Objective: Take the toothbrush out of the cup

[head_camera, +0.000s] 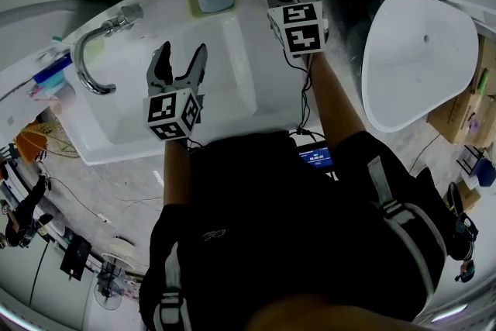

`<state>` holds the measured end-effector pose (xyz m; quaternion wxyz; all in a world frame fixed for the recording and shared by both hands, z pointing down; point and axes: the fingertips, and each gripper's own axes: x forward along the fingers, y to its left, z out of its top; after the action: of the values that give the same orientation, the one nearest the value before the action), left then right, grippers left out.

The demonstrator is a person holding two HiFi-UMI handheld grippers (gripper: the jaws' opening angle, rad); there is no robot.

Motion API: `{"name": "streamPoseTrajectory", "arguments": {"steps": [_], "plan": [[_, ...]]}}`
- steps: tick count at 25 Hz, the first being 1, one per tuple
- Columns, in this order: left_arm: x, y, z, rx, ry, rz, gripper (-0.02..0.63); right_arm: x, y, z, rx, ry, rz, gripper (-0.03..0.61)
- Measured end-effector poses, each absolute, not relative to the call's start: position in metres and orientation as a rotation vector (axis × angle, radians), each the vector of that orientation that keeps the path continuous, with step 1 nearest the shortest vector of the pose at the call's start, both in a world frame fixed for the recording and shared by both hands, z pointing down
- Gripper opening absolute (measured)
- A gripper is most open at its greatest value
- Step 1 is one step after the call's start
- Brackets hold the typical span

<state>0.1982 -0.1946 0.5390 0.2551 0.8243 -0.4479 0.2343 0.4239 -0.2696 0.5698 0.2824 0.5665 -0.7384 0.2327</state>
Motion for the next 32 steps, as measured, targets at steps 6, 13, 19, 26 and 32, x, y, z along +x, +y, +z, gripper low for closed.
{"name": "streamPoseTrajectory", "arguments": {"steps": [6,13,19,26,32], "plan": [[0.195,-0.196,0.542,2.224,-1.229,0.646,0.348,0.422,-0.274,0.566,1.515,-1.949,0.565,0.120],[0.198,-0.191,0.545,2.226,-1.225,0.667,0.348,0.424,-0.275,0.568,1.484,-1.902,0.491,0.084],[0.197,-0.190,0.539,2.232,-1.235,0.682,0.348,0.426,-0.274,0.565,1.490,-1.912,0.476,0.066],[0.197,-0.190,0.531,2.259,-1.242,0.698,0.351,0.427,-0.273,0.562,1.512,-1.978,0.529,0.051],[0.196,-0.184,0.519,2.277,-1.254,0.678,0.351,0.428,-0.269,0.535,1.625,-2.078,0.491,0.051]]}}
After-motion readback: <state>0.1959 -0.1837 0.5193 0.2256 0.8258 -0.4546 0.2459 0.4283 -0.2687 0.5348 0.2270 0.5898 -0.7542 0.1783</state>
